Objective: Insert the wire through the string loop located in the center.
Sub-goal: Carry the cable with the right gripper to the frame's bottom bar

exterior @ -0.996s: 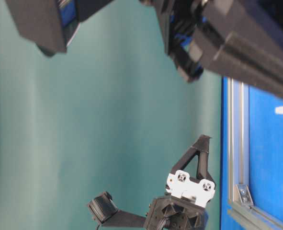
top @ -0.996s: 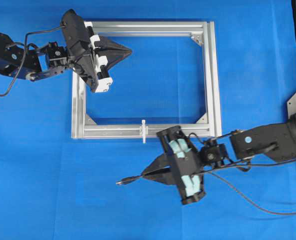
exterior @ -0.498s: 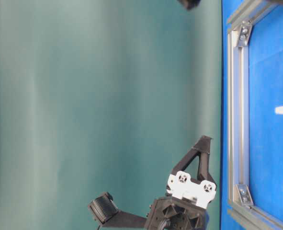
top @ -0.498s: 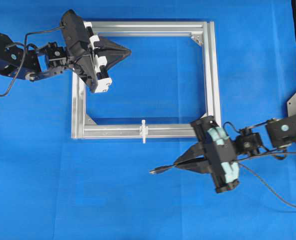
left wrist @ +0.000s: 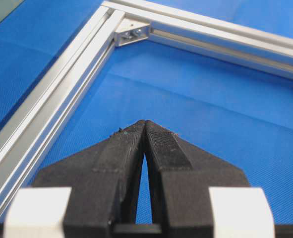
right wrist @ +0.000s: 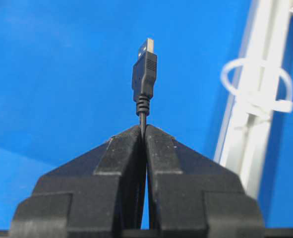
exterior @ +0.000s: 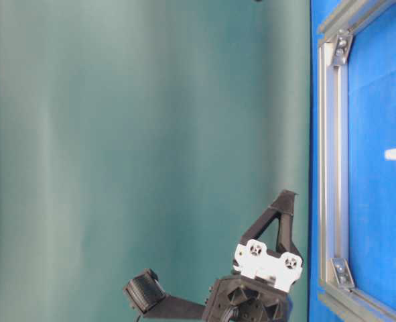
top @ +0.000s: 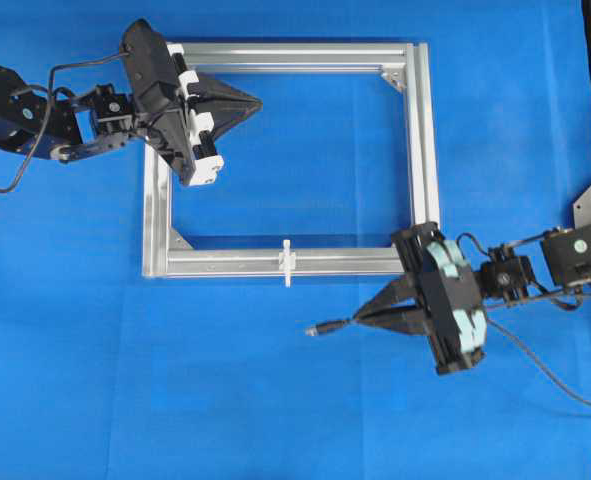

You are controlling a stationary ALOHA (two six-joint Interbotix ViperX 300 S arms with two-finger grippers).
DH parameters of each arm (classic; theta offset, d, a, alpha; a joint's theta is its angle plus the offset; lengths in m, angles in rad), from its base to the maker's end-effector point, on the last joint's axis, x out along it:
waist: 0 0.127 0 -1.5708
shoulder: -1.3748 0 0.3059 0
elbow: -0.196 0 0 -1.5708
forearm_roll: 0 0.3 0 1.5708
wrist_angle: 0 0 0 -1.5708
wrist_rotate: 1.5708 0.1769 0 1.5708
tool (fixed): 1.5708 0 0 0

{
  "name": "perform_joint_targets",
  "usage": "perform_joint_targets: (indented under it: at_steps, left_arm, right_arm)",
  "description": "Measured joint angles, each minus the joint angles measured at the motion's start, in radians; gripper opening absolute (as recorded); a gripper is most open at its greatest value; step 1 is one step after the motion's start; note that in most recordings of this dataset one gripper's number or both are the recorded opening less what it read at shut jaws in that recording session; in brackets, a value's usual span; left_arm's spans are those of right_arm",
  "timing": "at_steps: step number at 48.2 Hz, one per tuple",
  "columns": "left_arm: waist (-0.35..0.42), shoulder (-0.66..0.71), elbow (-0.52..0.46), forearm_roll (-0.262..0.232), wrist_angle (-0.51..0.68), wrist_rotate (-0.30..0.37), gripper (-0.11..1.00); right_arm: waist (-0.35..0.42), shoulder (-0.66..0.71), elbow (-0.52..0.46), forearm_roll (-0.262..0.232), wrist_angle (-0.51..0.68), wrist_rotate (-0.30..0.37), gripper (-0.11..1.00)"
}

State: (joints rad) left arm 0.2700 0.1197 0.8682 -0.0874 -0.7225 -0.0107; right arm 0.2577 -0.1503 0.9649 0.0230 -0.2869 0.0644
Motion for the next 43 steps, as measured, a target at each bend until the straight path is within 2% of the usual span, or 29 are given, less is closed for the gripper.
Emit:
perform_joint_targets:
  at_steps: [23,43]
  left_arm:
    - [0.000,0.000,0.000,0.000,0.000,0.000,0.00]
    - [0.000,0.000,0.000,0.000,0.000,0.000,0.00]
  right_arm:
    - [-0.195,0.002,0.034,0.000,0.000,0.000,-0.03]
    - [-0.202,0.000,0.040,0.000,-0.002,0.000,-0.03]
